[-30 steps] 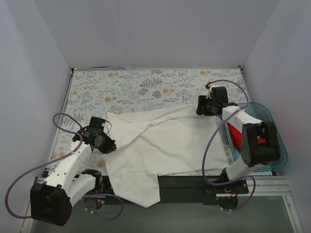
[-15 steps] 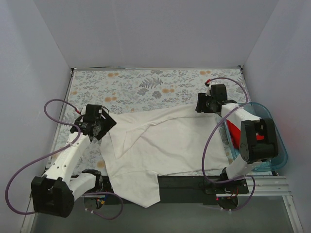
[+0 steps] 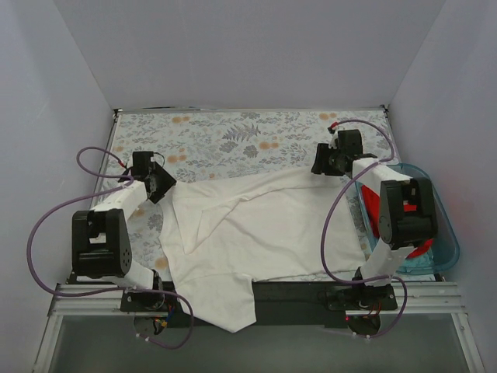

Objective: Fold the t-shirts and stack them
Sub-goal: Fold the tshirt

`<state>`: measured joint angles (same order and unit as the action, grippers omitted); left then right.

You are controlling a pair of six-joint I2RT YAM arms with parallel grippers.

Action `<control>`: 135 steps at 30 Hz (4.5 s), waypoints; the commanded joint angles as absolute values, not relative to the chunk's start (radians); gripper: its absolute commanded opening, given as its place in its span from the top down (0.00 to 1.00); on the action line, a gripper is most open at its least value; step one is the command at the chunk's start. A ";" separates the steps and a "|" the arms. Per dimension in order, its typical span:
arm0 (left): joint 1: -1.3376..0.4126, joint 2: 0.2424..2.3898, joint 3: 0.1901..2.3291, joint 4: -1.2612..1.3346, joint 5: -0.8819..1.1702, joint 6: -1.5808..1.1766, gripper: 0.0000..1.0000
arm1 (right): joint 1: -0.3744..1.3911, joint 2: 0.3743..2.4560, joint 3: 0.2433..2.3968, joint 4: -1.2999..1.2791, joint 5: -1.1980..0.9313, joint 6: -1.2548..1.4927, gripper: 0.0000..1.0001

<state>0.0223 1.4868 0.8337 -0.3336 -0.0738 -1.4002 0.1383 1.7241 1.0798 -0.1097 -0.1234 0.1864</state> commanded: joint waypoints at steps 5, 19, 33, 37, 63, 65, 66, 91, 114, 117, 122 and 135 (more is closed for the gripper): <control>0.038 1.516 0.910 -0.215 -0.026 -1.384 0.50 | 0.124 1.764 1.131 -0.091 -0.152 0.202 0.40; 0.079 1.608 0.821 -0.172 -0.110 -1.422 1.00 | 0.089 1.833 1.123 -0.078 -0.153 0.236 0.40; 0.140 1.732 0.986 -0.221 -0.052 -1.350 0.98 | 0.057 1.833 1.187 -0.078 -0.261 0.265 0.41; 0.140 1.758 0.992 -0.221 -0.058 -1.344 0.96 | 0.055 1.841 1.222 -0.067 -0.293 0.294 0.45; 0.014 1.570 1.137 -0.334 -0.030 -1.143 0.31 | 0.043 1.754 1.232 -0.127 -0.307 0.275 0.42; -0.044 1.510 1.095 -0.341 0.030 -1.117 0.31 | 0.060 1.676 1.146 -0.123 -0.314 0.272 0.42; -0.057 1.500 1.063 -0.342 0.067 -1.109 0.30 | 0.064 1.649 1.114 -0.123 -0.321 0.272 0.42; -0.196 1.592 0.873 -0.387 0.248 -1.121 0.38 | 0.155 1.246 0.733 -0.078 -0.405 0.301 0.27; -0.627 1.344 0.810 -0.429 0.247 -1.296 0.47 | 0.156 1.241 0.724 -0.080 -0.356 0.288 0.27; -0.620 1.307 0.833 -0.474 0.117 -1.308 0.47 | 0.156 1.264 0.730 -0.078 -0.324 0.288 0.28; -0.427 1.290 0.835 -0.503 0.046 -1.316 0.48 | 0.156 1.325 0.764 -0.078 -0.279 0.287 0.30; 0.130 1.561 0.929 -0.302 0.043 -1.367 0.63 | 0.118 1.541 0.943 -0.014 -0.235 0.305 0.36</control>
<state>0.0925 1.4883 0.8608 -0.3702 0.0441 -1.3594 0.1318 1.5093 0.8780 -0.0711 -0.2379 0.2916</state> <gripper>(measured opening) 0.378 0.647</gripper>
